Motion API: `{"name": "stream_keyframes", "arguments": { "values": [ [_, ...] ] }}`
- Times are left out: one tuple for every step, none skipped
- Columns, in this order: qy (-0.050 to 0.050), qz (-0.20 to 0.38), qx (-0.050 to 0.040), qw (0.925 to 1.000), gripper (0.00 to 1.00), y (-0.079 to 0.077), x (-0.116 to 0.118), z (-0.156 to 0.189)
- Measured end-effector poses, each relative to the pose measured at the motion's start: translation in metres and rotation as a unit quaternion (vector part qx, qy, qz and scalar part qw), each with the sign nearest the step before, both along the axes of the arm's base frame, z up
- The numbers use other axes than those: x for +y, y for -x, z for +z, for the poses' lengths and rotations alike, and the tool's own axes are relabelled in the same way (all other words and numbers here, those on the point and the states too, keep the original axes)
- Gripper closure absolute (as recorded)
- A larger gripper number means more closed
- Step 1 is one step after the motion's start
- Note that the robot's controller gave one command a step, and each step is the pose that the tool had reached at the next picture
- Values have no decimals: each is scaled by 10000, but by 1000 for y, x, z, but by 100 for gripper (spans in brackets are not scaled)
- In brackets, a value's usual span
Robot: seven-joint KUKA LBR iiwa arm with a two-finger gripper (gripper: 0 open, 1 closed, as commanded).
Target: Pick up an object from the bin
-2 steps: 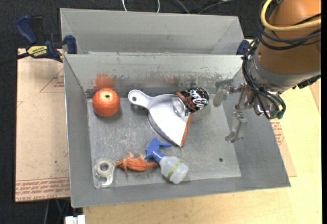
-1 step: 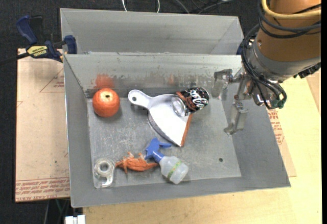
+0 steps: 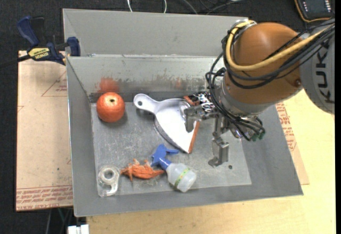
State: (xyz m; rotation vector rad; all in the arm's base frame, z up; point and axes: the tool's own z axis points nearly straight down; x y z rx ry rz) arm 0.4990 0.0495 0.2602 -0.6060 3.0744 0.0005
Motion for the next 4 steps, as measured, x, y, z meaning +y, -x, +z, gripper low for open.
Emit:
{"name": "stream_keyframes", "arguments": {
  "values": [
    [-30,-2110,-56,9775,0,-35,-24,49],
    [-17,-417,30,9991,0,-3,-13,35],
    [-34,-1492,-54,9888,0,-37,-7,100],
    [-15,-670,33,9977,0,-5,1,166]
  ]
}}
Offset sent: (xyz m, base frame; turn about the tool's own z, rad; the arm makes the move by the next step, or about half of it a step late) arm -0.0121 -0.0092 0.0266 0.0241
